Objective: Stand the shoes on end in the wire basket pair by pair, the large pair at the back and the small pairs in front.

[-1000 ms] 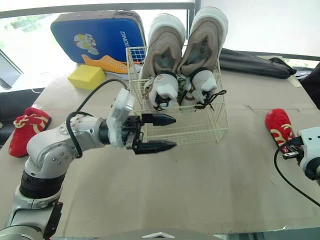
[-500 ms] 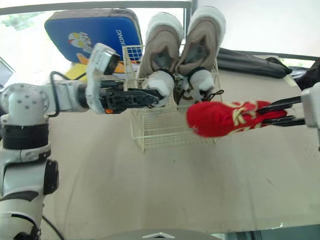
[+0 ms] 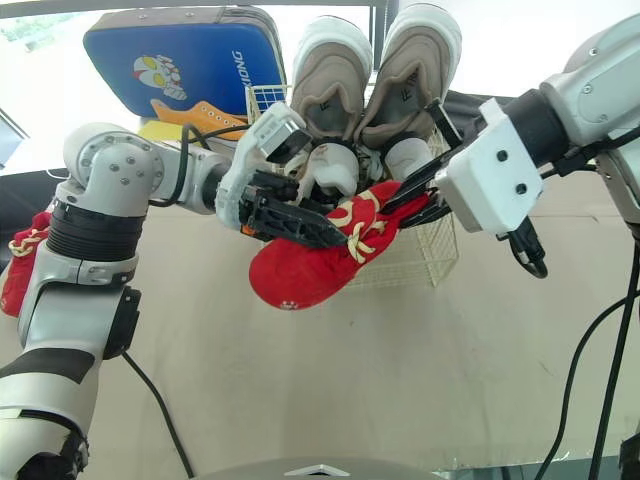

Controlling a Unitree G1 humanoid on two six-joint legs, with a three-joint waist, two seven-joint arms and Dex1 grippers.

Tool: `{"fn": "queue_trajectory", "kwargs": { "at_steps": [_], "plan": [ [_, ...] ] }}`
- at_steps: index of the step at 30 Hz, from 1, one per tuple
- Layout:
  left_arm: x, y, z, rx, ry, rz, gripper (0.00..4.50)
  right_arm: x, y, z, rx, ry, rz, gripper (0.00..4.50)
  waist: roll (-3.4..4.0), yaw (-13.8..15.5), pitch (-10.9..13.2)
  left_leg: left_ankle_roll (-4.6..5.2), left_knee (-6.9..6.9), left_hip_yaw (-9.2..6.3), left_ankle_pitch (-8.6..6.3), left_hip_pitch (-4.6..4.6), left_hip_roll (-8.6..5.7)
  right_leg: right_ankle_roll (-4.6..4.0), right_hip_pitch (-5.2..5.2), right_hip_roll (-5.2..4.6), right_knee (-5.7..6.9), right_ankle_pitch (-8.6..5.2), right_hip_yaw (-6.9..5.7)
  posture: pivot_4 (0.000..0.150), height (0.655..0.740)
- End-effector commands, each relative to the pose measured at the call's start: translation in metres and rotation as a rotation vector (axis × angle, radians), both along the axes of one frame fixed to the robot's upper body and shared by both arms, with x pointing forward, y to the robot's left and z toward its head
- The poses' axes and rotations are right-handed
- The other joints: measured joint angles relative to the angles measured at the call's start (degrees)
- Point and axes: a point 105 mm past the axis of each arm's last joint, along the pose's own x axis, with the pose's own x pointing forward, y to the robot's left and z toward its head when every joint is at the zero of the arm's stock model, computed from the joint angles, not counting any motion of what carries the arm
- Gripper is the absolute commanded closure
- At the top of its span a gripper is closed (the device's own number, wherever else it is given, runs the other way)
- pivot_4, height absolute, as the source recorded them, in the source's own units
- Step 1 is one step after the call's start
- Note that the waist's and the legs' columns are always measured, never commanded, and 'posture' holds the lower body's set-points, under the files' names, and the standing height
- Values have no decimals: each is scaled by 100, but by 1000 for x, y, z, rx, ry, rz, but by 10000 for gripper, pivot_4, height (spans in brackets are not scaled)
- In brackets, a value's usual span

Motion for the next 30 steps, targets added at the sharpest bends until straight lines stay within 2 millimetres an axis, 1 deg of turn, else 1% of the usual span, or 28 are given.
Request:
{"fn": "queue_trajectory", "kwargs": {
  "at_steps": [1, 3, 4, 5, 6, 8, 10, 11, 12, 13, 14, 15, 16, 18, 20, 22, 24, 26, 28, 30],
  "plan": [
    [-9, -2, 6, 0, -21, -60, 21681, -7, 3, 13, -7, -18, 35, 45000, 2, -4, 1, 0, 6, 0, 0, -1, -1, 0, 0, 2, 4, 0, 4, 1500, 7400],
    [-10, 0, 8, -20, -11, -57, 27169, -8, 4, 14, 12, 8, 23, 35746, 4, -20, 0, -5, 9, 1, 3, 1, -1, 2, -1, 5, 11, 0, 8, 1500, 7400],
    [-10, 3, 10, -36, -4, -50, 30002, -8, 4, 16, 35, 16, 12, 33290, 3, -20, 0, -9, 9, 0, 6, 7, 2, 1, -1, 8, 22, 0, 10, 1500, 7400],
    [-10, 5, 11, -55, -1, -43, 31554, -6, 5, 18, 72, 20, -8, 30492, 2, -23, 0, -10, 9, 0, 7, 10, 3, 1, -1, 9, 30, -1, 10, 1500, 7400],
    [-10, 8, 13, -77, -1, -32, 34510, -5, 4, 20, 107, 41, -42, 25295, 2, -26, -1, -14, 9, -1, 9, 14, 4, 0, -2, 10, 41, -2, 11, 1500, 7400],
    [-9, 17, 14, -136, -32, 10, 37094, -1, -6, 20, 189, 150, -183, 17352, -2, -16, -3, -21, 8, -1, 14, 12, 6, -2, -18, 10, 69, -3, 17, 1500, 7400],
    [-8, 22, 14, -170, -61, 43, 37619, 0, -12, 20, 239, 214, -262, 16759, -5, -11, -8, -24, 8, -11, 16, 4, 9, -4, -29, -3, 75, -2, 20, 1500, 7400],
    [-8, 25, 14, -188, -71, 63, 37667, 2, -12, 22, 292, 268, -310, 16759, -3, -12, -7, -25, 8, -11, 17, 2, 9, -6, -30, -8, 76, -1, 22, 1500, 7400],
    [-8, 30, 14, -250, -101, 100, 37800, 3, -17, 21, 367, 373, -380, 16759, -7, -11, -12, -25, 9, -8, 17, -2, 8, -6, -34, -13, 76, -1, 23, 1500, 7400],
    [-6, 34, 16, -348, -169, 186, 37816, 5, -29, 14, 453, 526, -487, 16759, -7, -7, -16, -26, 7, -9, 17, -7, 8, -15, -40, -14, 73, 5, 26, 1500, 7400],
    [-6, 42, 22, -457, -217, 259, 37819, 4, -36, 6, 528, 670, -554, 16759, -16, 13, -45, -26, 9, -10, 17, -12, 10, -21, -45, -19, 73, 8, 31, 1500, 7400],
    [-6, 48, 26, -518, -248, 315, 37820, 2, -39, -1, 573, 769, -589, 16759, -35, 15, -60, -27, -3, -19, 17, -11, 12, -32, -42, -26, 67, 11, 27, 1500, 7400],
    [-7, 52, 28, -549, -260, 345, 37820, 0, -37, -5, 600, 823, -604, 16759, -44, 15, -64, -26, 5, -22, 15, -9, 11, -39, -42, -28, 73, 8, 23, 1500, 7400],
    [-8, 57, 32, -598, -302, 404, 37820, 3, -25, -17, 656, 934, -632, 16759, -26, 9, -55, -29, 5, -13, 17, -20, 10, -57, -53, -33, 70, 22, 24, 1500, 7400],
    [-10, 55, 34, -637, -362, 459, 37820, 2, -7, -28, 697, 1072, -617, 16759, -23, 8, -59, -40, 8, -2, 15, -19, 7, -60, -58, -34, 71, 22, 31, 1500, 7400],
    [-12, 51, 32, -637, -393, 482, 37820, 2, 10, -27, 750, 1185, -562, 16759, -26, 1, -74, -52, 4, 0, 6, -7, 10, -61, -51, -33, 73, 21, 30, 1500, 7400],
    [-14, 43, 24, -616, -409, 486, 37820, 4, 20, -21, 798, 1300, -508, 16759, -21, -1, -72, -52, 8, 2, 8, -6, 10, -61, -48, -29, 75, 22, 29, 1500, 7400],
    [-15, 37, 17, -586, -442, 484, 37820, 4, 29, -23, 775, 1366, -493, 16759, -17, 13, -71, -28, 14, 2, 26, -6, 8, -60, -48, -21, 79, 24, 29, 1500, 7400],
    [-12, 37, 16, -584, -452, 496, 37820, 3, 37, -27, 737, 1385, -488, 16759, -18, 23, -72, -29, 15, 2, 29, -8, 7, -62, -51, 12, 79, 25, 22, 1500, 7400],
    [-13, 32, 12, -559, -485, 484, 37820, -1, 41, -24, 714, 1450, -446, 16759, -18, 7, -73, -28, 14, 4, 29, -9, 8, -63, -53, 18, 79, 25, 24, 1500, 7400]
  ]
}}
